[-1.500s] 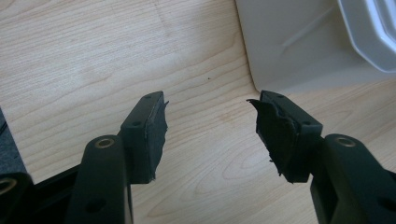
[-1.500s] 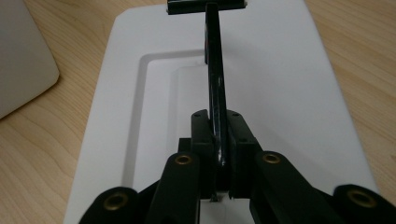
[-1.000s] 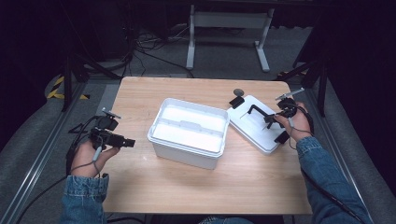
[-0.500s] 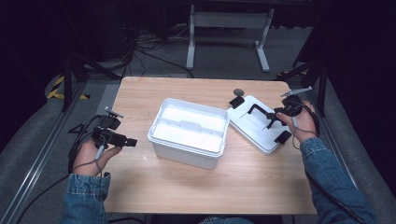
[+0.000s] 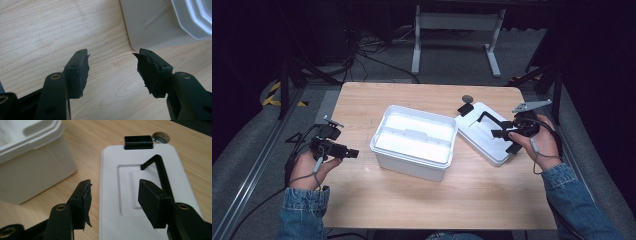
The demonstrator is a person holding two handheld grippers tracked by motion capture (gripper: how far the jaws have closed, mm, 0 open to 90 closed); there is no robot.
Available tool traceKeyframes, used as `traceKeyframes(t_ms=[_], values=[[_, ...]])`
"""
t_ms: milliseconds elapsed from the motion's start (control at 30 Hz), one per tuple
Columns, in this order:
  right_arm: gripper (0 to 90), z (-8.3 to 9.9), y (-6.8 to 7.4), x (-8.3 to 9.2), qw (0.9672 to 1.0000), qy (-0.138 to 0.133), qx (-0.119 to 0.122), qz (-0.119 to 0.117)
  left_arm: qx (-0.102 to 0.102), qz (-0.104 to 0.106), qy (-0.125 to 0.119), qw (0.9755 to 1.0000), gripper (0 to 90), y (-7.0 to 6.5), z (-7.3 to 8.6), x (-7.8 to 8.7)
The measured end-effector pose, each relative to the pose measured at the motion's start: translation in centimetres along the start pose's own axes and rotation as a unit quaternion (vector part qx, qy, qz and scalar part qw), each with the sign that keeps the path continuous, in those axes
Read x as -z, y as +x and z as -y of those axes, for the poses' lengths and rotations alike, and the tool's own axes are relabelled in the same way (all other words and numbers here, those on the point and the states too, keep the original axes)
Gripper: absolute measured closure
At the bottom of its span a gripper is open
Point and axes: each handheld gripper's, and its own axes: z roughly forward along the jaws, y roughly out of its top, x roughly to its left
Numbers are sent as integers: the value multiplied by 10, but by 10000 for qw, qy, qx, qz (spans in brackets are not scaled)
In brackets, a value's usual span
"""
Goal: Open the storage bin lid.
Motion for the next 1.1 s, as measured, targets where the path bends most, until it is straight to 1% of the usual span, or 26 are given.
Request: traceKeyframes(t_ms=[33, 133, 267, 400, 500, 600, 767, 833, 900, 967, 1033, 1100], values=[[447, 1, 5, 2, 10000, -7, 31, -74, -5, 8, 8, 10000, 428, 0, 0, 0], [444, 3, 15, 6, 9997, 2, 88, -226, 28, 4, 5, 10000, 427, 1, 1, 0], [442, 6, 29, 8, 9991, 45, 184, -382, -21, -9, 13, 10000, 427, 1, 1, 0], [441, 10, 40, 9, 9983, 62, 224, -540, -31, -5, -5, 10000, 427, 0, 0, 0], [441, 14, 48, 9, 9974, 86, 252, -672, 12, 20, -2, 10000, 426, 1, 0, 1], [441, 18, 54, 7, 9966, 101, 252, -780, 19, 19, -12, 10000, 425, 1, 0, 0], [440, 26, 65, 4, 9957, 213, 281, -860, 9, 21, -5, 10000, 425, 1, 0, 0], [441, 27, 66, 3, 9955, 223, 289, -879, 16, 18, -6, 10000, 425, 1, 0, 0], [441, 31, 70, 0, 9946, 211, 291, -974, 3, 22, -7, 10000, 425, 1, 0, 0], [441, 33, 71, -1, 9937, 79, 245, -1090, -25, -3, -10, 10000, 425, 2, -1, 0], [441, 36, 72, -3, 9934, 67, 212, -1123, -24, 6, 10, 10000, 425, 2, -1, -1], [441, 38, 74, -6, 9933, 210, 276, -1106, -25, 9, 16, 10000, 425, 2, -1, -1]])
